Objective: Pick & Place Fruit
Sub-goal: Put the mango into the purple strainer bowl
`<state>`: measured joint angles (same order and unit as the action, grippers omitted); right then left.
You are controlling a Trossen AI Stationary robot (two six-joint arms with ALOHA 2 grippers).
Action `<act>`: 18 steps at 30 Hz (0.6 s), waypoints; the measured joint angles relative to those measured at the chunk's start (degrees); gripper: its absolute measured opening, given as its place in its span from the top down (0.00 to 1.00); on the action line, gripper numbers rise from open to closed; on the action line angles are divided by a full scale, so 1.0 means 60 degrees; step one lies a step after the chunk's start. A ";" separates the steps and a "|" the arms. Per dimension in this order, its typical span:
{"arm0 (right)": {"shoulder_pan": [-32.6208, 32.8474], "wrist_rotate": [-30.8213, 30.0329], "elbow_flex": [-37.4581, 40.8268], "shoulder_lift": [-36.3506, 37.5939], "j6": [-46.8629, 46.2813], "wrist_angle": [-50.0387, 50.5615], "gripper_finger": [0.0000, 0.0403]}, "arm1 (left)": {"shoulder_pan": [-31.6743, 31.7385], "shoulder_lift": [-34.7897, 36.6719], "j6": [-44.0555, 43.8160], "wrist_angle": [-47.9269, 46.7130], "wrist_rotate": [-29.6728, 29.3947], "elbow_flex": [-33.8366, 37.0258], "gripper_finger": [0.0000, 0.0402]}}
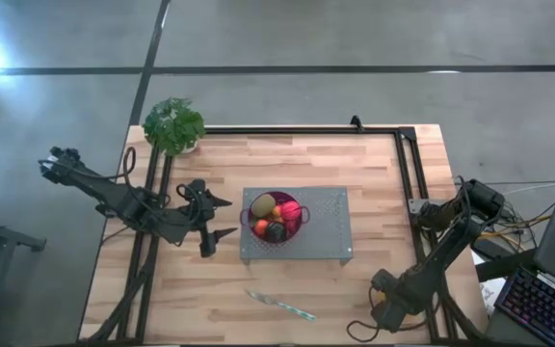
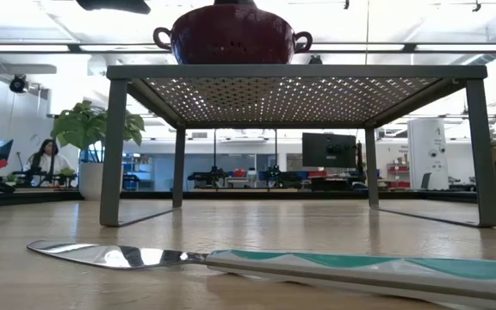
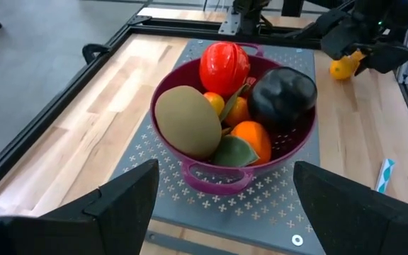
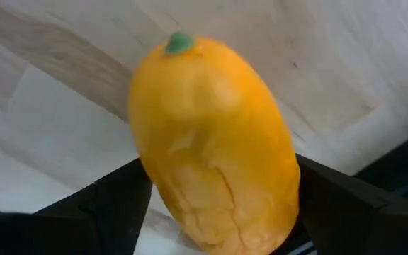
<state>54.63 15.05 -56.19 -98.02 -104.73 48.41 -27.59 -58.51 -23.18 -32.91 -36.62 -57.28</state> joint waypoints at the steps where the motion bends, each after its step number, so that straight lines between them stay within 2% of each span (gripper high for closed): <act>1: 0.0000 0.0000 0.0021 0.0000 0.0052 -0.0012 0.24 | 0.0000 0.0007 0.0000 -0.0006 0.0000 0.0000 0.18; 13: 0.0000 -0.0009 -0.0384 0.0000 0.1672 -0.0137 0.45 | 0.0000 0.0100 0.0004 -0.0004 -0.0004 0.0000 0.18; 18: 0.0000 -0.0025 -0.0895 0.0000 0.2540 -0.0139 0.48 | 0.0000 0.0322 0.0009 0.0042 -0.0007 0.0000 0.18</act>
<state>54.63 14.90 -61.56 -98.02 -89.49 47.57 -27.59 -56.57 -23.12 -32.65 -36.67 -57.28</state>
